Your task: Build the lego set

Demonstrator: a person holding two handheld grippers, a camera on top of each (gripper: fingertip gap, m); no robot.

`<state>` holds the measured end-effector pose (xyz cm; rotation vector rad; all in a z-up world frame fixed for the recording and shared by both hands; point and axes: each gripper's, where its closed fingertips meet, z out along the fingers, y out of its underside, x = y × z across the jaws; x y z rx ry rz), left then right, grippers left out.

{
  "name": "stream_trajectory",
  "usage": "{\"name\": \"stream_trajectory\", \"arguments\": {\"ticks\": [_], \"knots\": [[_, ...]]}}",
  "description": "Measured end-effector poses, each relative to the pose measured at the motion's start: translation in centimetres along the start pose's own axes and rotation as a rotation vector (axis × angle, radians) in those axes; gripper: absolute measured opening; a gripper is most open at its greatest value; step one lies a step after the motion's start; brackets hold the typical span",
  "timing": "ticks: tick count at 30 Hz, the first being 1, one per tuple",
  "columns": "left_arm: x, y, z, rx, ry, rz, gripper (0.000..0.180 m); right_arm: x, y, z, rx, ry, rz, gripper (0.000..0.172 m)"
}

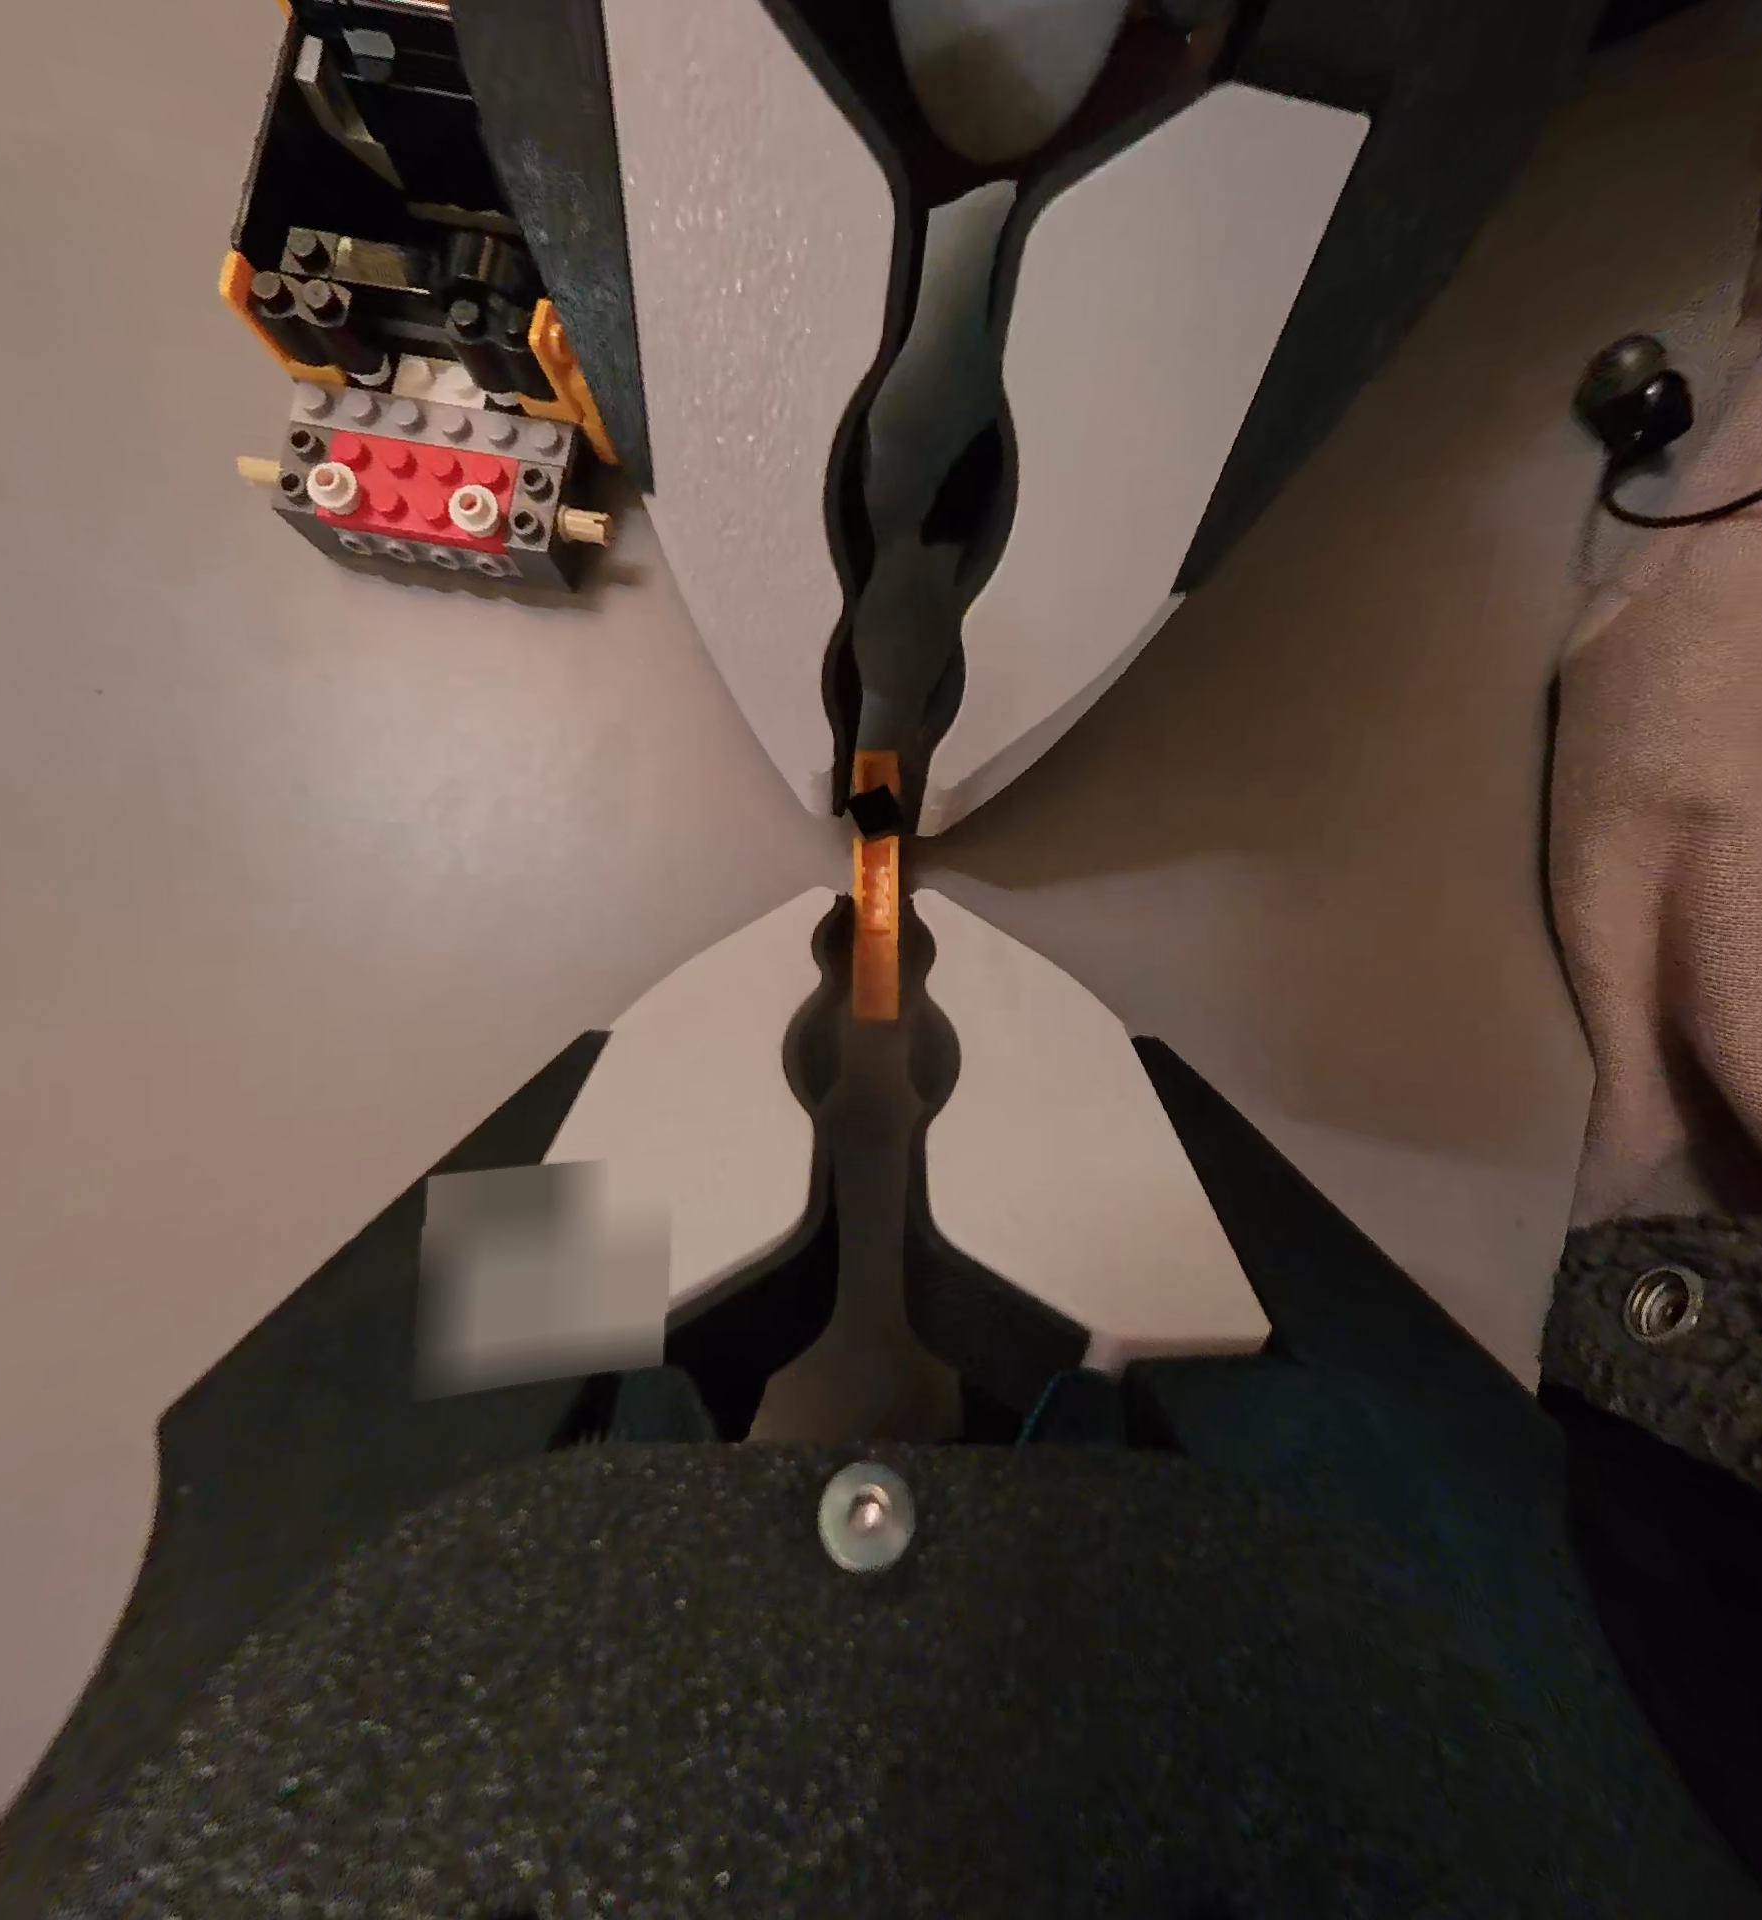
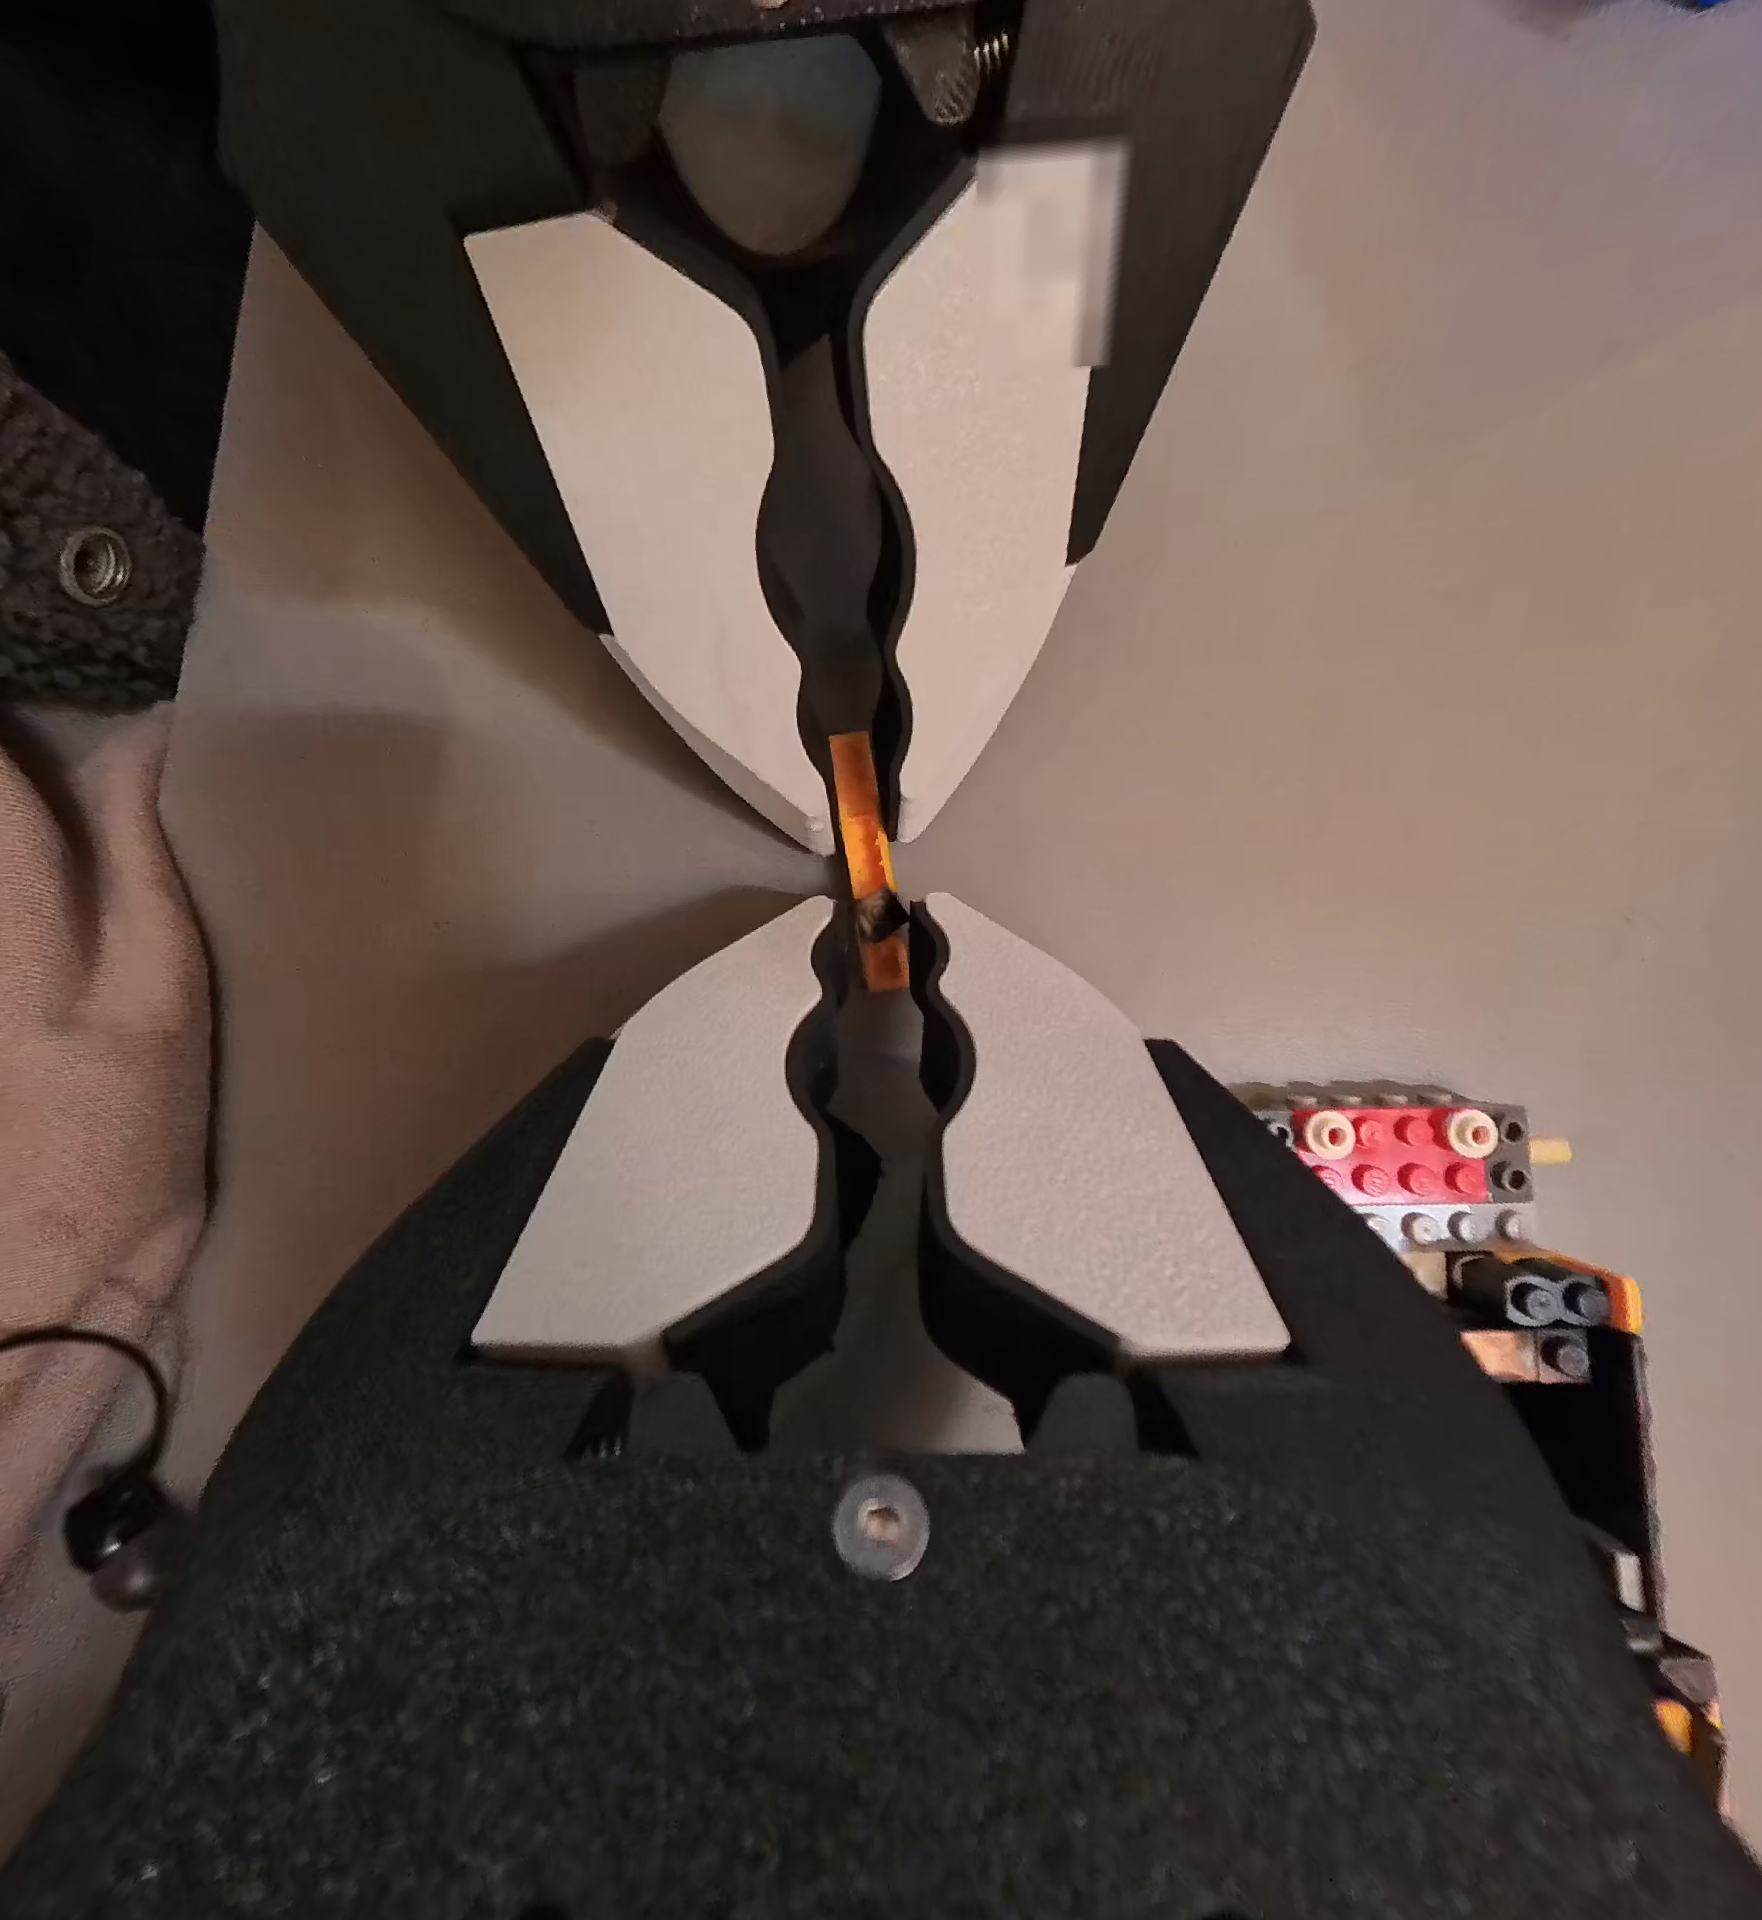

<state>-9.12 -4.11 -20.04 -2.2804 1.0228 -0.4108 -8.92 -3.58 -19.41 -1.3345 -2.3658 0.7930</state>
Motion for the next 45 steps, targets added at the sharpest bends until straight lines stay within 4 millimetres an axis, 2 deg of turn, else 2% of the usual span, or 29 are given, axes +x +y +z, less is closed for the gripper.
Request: {"name": "stream_trajectory", "arguments": {"ticks": [15, 21, 35, 45], "knots": [[0.04, 0.08, -0.01, 0.003, 0.003, -0.006, 0.008, 0.09, 0.26, -0.41, -0.008, -0.005, -0.017, 0.015], [0.07, 0.11, -0.01, 0.003, 0.003, -0.005, 0.008, 0.24, -0.22, -0.44, 0.01, -0.049, -0.034, 0.008], [0.18, 0.14, -0.01, 0.005, 0.005, 0.002, 0.008, -0.27, -0.12, -0.33, -0.016, -0.104, -0.02, 0.01], [0.15, 0.13, 0.01, 0.006, 0.001, 0.002, 0.008, -0.43, 0.2, -0.35, -0.09, -0.112, -0.055, 0.002]]}}
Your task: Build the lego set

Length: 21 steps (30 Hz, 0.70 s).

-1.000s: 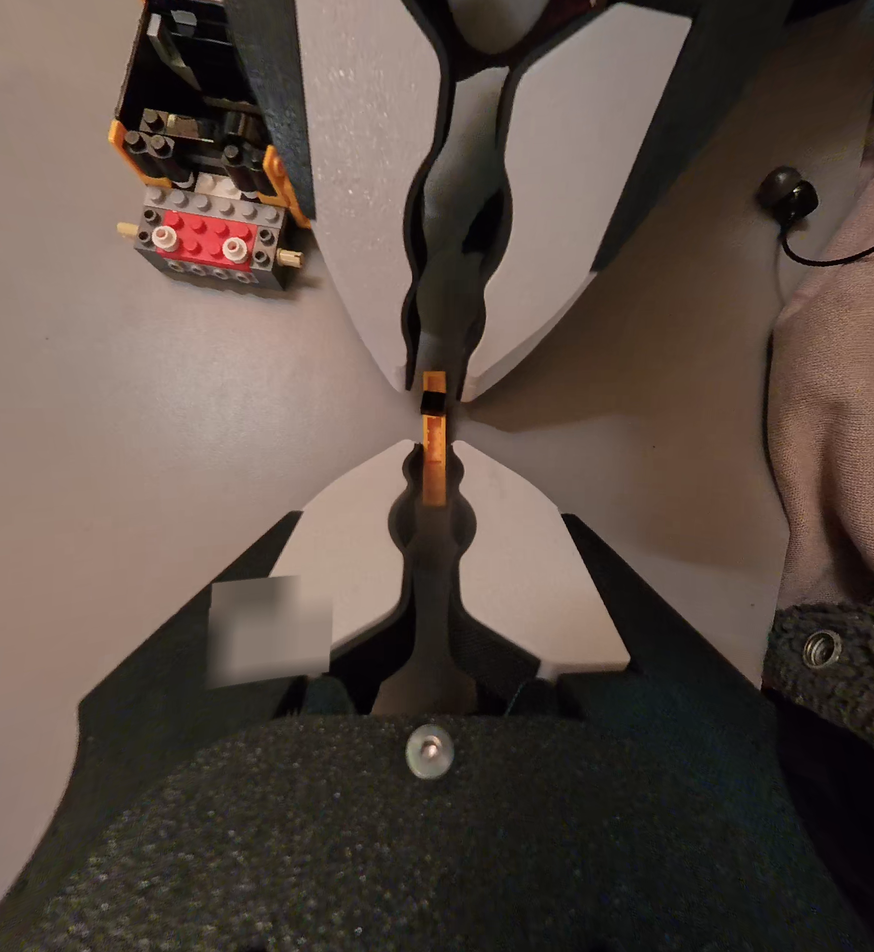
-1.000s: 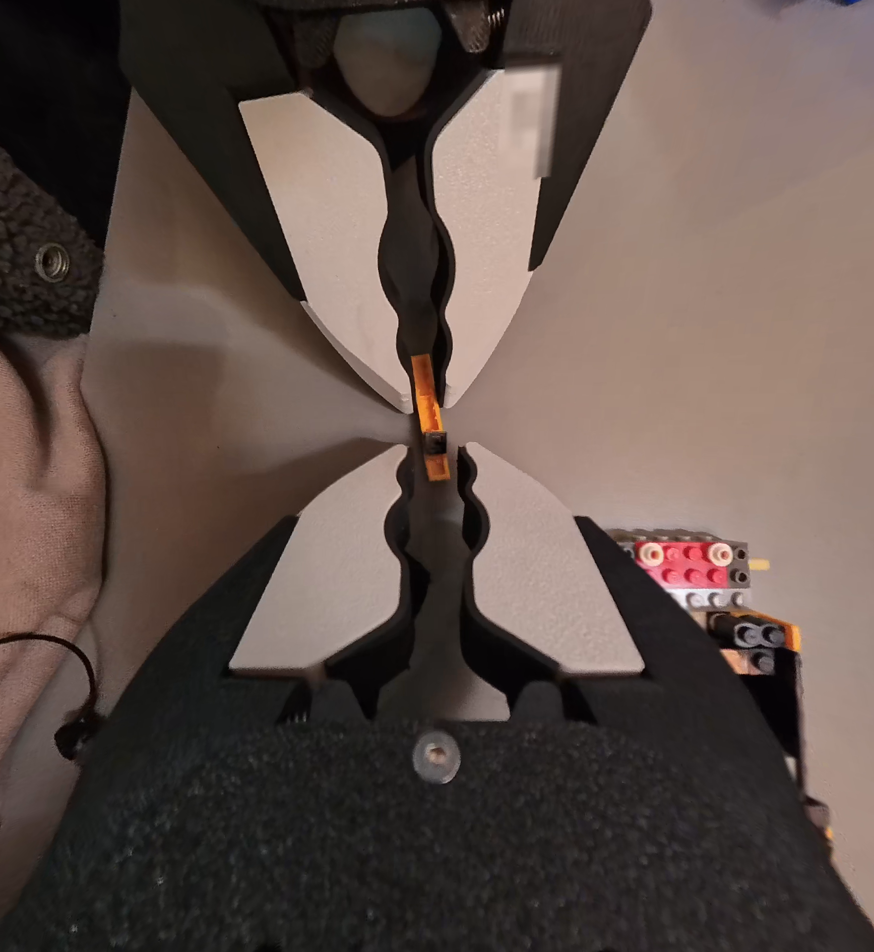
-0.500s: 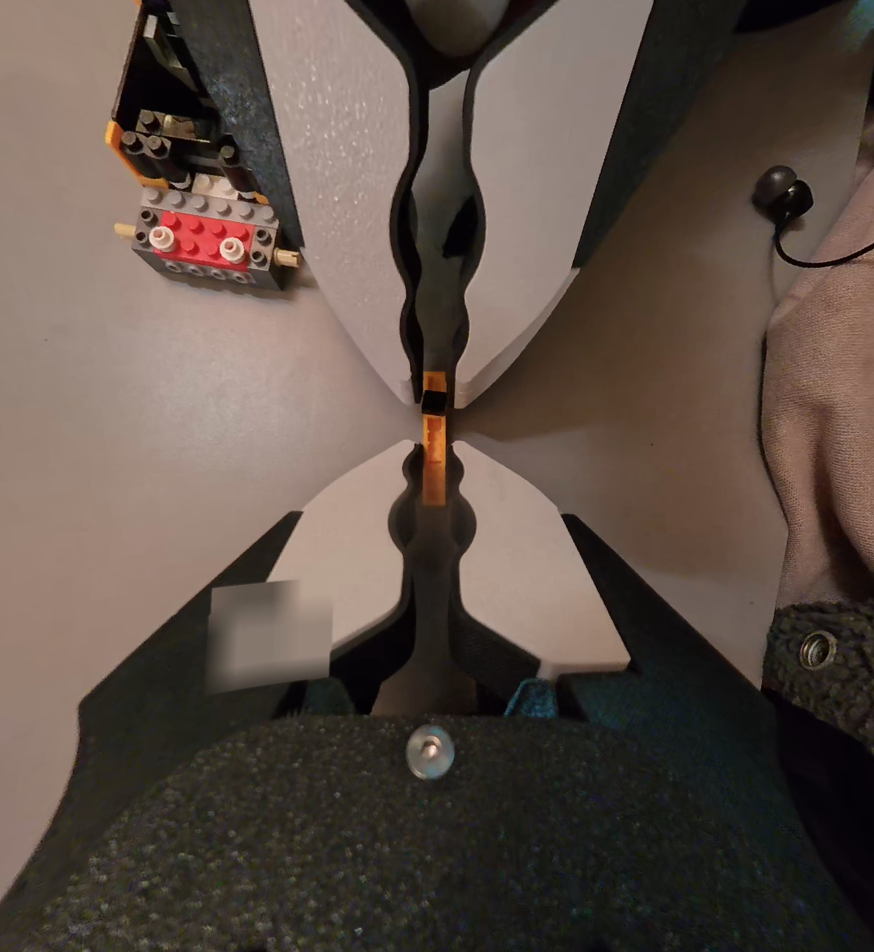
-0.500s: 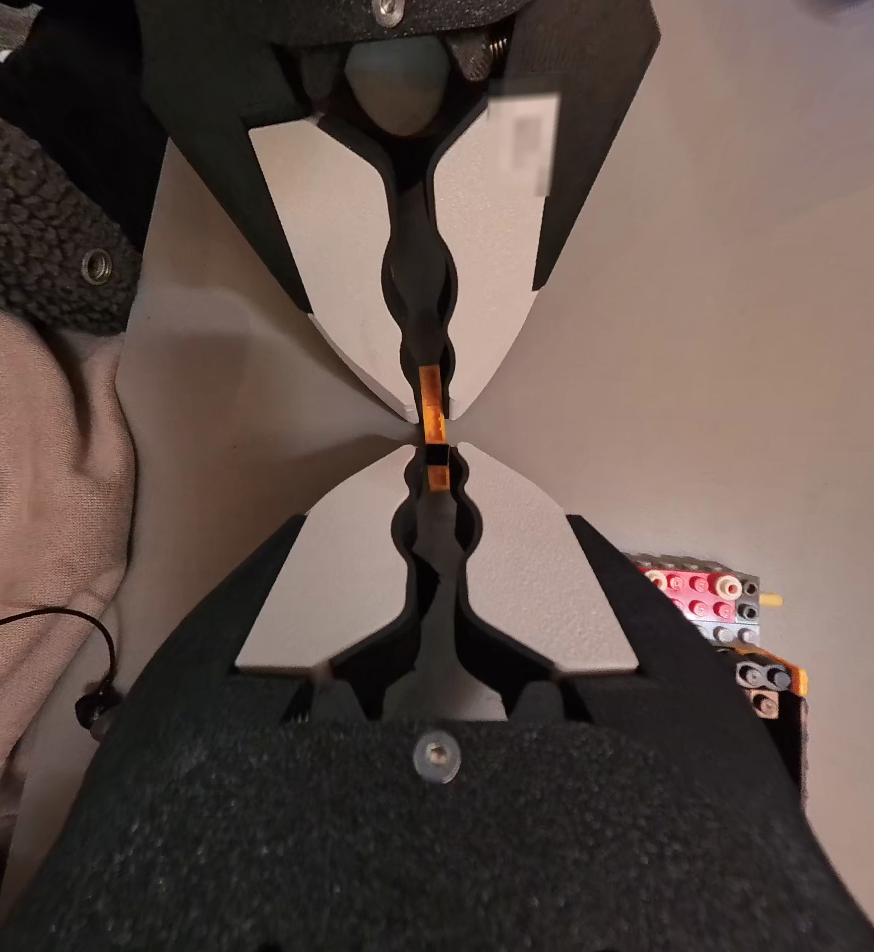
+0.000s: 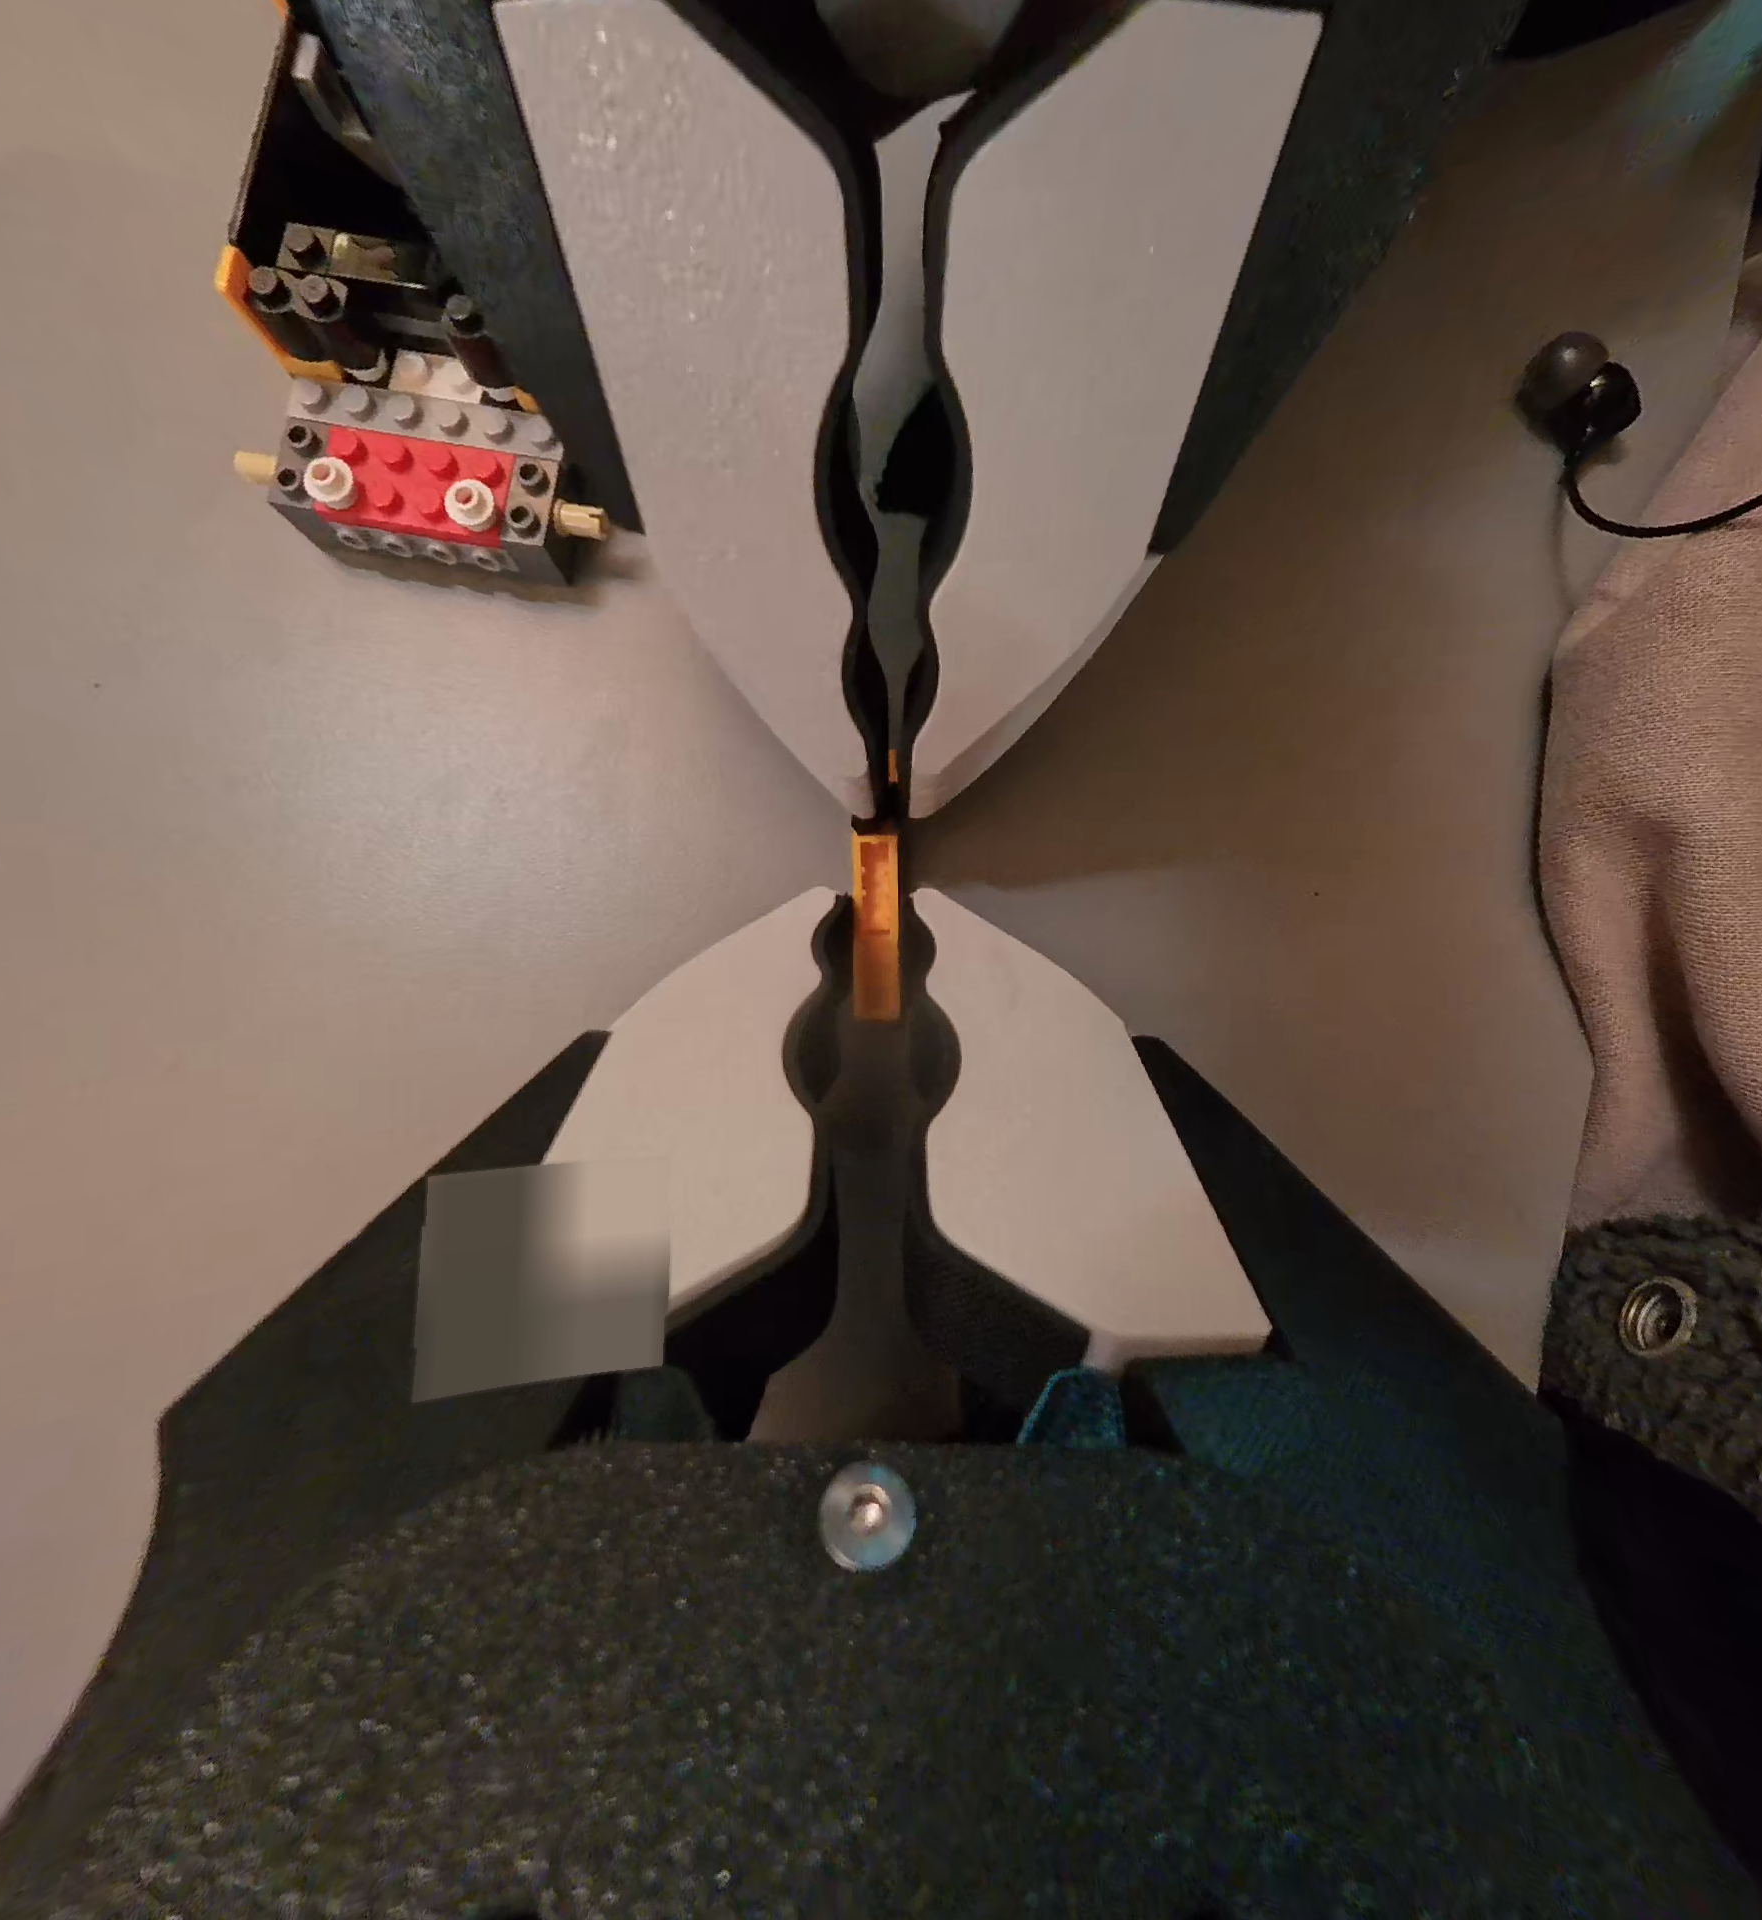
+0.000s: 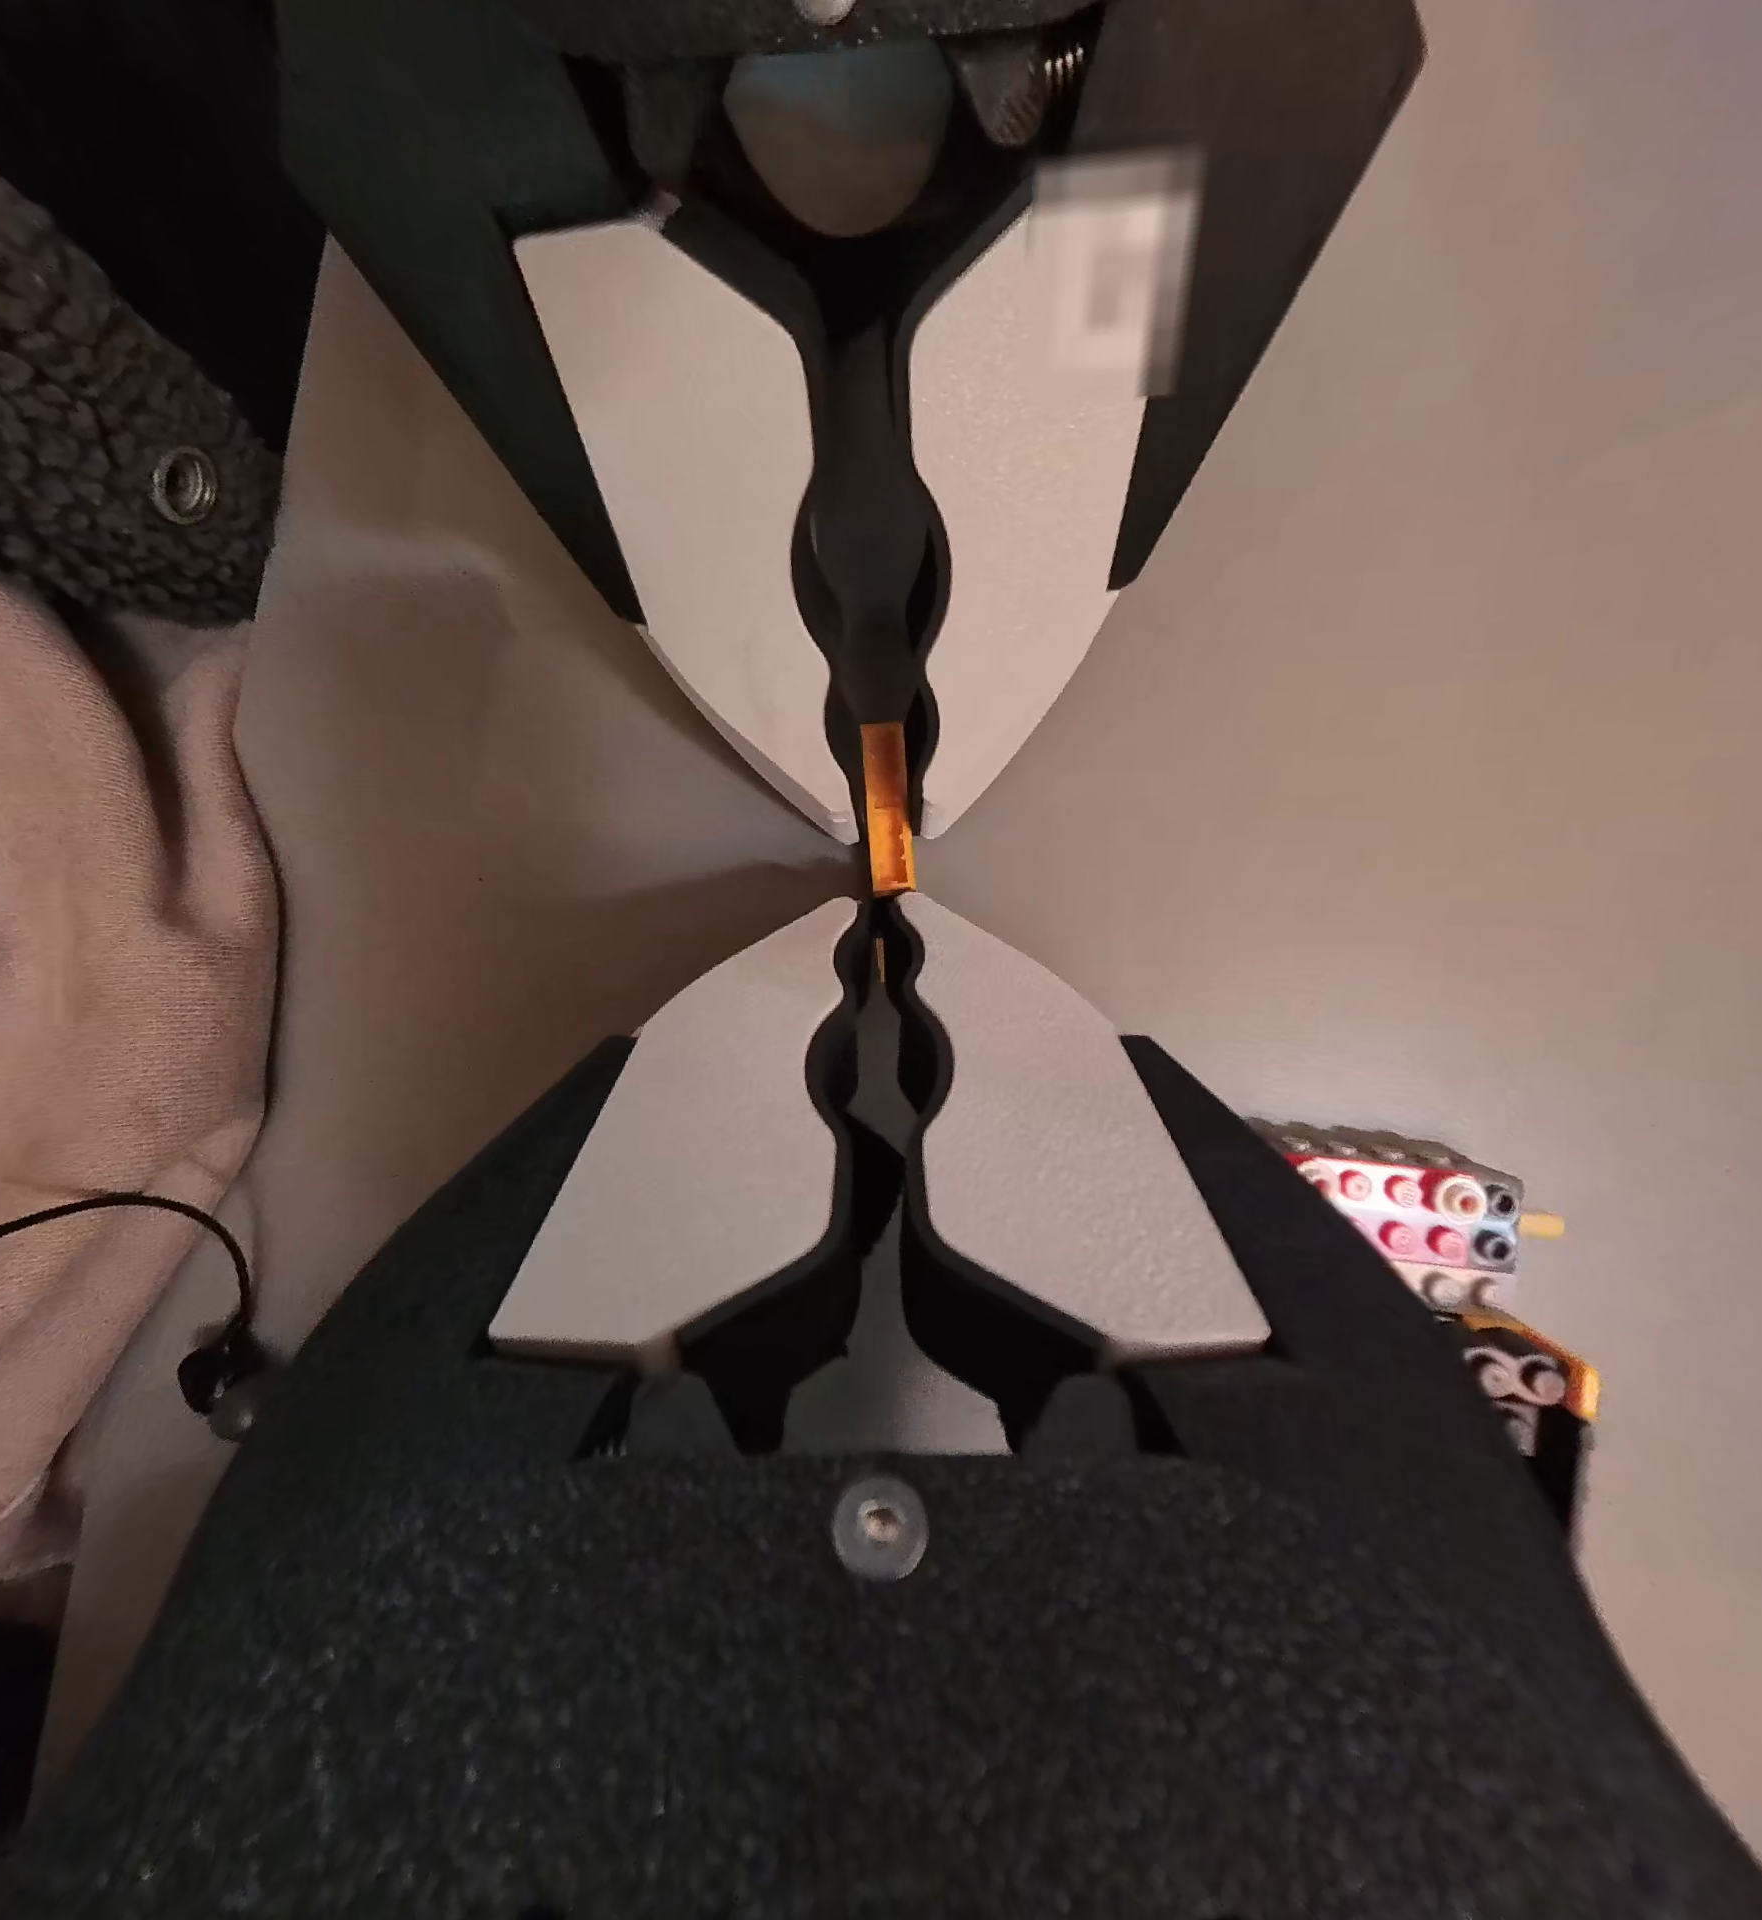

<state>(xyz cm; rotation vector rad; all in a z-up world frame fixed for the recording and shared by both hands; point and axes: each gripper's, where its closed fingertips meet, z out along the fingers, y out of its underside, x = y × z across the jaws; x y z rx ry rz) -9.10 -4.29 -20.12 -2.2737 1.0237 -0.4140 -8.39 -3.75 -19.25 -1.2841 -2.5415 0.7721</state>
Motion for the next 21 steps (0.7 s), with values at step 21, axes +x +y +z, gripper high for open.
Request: {"name": "stream_trajectory", "arguments": {"ticks": [21], "knots": [[0.15, -0.01, 0.06, 0.001, -0.002, 0.026, 0.008, -0.14, -0.02, 0.2, 0.031, -0.079, 0.075, 0.01]]}}
